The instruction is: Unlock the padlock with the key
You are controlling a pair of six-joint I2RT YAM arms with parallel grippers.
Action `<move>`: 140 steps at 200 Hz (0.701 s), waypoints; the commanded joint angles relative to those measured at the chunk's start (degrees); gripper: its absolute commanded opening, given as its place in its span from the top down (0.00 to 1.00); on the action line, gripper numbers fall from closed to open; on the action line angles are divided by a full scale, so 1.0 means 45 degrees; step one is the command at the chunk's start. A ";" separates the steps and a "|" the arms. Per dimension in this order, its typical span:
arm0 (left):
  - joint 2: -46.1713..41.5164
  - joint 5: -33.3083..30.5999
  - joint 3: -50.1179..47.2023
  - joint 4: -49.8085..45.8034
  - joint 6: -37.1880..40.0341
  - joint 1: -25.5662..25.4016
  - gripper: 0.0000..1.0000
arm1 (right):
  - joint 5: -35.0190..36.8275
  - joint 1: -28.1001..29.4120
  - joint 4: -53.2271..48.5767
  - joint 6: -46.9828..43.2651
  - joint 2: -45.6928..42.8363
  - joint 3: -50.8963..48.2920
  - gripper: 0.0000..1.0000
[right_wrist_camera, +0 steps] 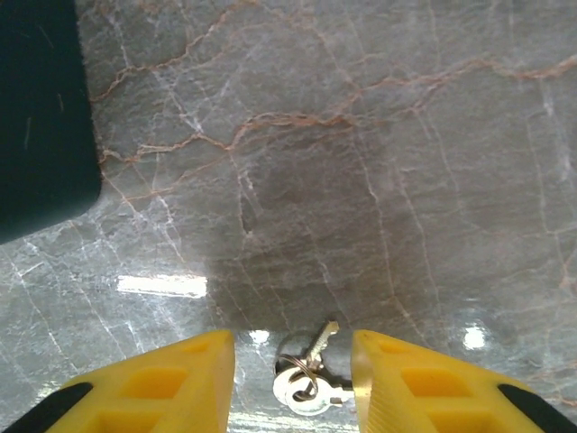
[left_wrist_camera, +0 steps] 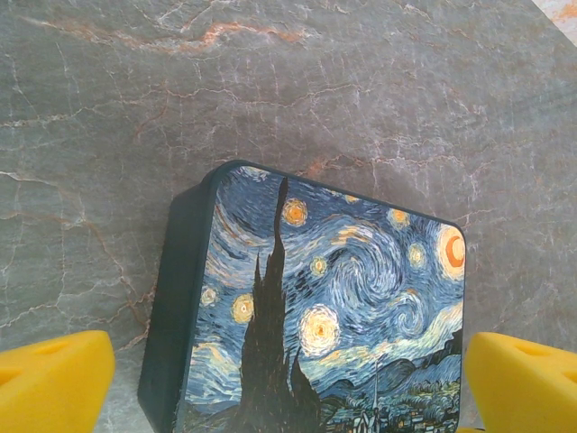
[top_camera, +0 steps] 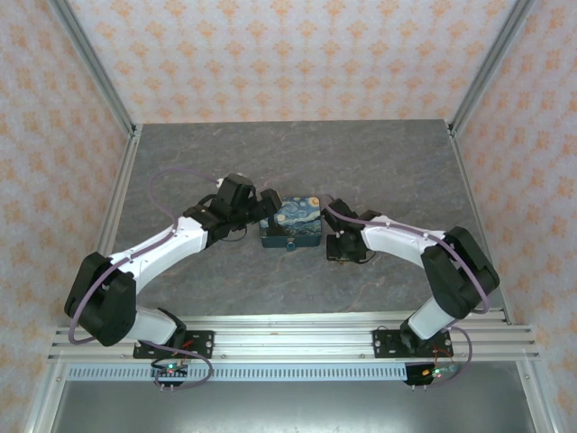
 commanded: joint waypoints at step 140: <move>0.0141 -0.0028 -0.0151 0.0226 -0.0106 0.0112 0.00 | 0.0959 0.0701 -0.1166 0.0534 0.0565 -0.0017 0.75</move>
